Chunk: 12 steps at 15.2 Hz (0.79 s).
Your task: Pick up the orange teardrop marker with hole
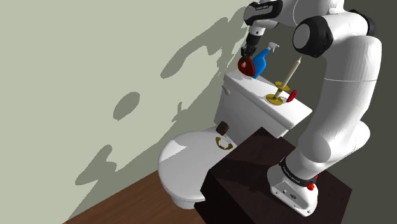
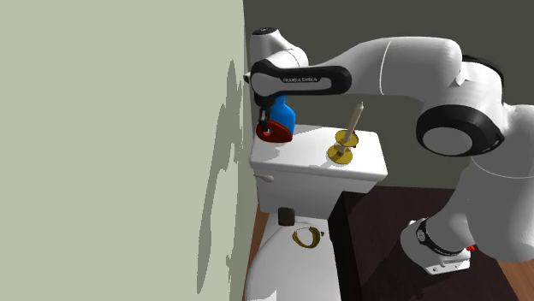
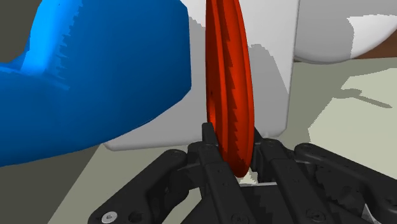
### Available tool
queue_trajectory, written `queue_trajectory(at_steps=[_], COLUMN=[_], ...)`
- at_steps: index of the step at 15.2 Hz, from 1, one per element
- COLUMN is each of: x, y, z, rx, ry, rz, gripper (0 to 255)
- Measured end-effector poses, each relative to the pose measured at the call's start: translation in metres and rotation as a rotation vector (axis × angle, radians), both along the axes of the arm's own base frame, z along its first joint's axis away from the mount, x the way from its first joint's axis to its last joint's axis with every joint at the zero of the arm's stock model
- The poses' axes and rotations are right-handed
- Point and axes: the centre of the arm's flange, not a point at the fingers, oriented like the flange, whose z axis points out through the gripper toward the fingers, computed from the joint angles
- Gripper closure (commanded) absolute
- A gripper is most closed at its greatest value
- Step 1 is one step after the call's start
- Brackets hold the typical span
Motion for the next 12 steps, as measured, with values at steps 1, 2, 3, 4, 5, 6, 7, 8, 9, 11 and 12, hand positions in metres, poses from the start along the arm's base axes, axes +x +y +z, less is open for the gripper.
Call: queue_trajectory(at_steps=[1, 2, 3, 4, 5, 6, 7, 8, 9, 11, 12], x=[-0.001, -0.001, 0.000, 0.000, 0.000, 0.000, -0.001, 0.000, -0.001, -0.001, 0.000], y=[0.000, 0.000, -0.001, 0.000, 0.001, 0.000, 0.001, 0.000, -0.001, 0.000, -0.001], z=[0.005, 0.010, 0.016, 0.022, 0.027, 0.032, 0.037, 0.043, 0.048, 0.058, 0.062], rx=[0.000, 0.000, 0.000, 0.000, 0.000, 0.000, 0.000, 0.000, 0.000, 0.000, 0.000], ry=[0.000, 0.000, 0.000, 0.000, 0.000, 0.000, 0.000, 0.000, 0.000, 0.000, 0.000], rz=[0.000, 0.000, 0.000, 0.000, 0.000, 0.000, 0.000, 0.000, 0.000, 0.000, 0.000], gripper=[255, 255, 255, 255, 255, 255, 255, 255, 255, 255, 255])
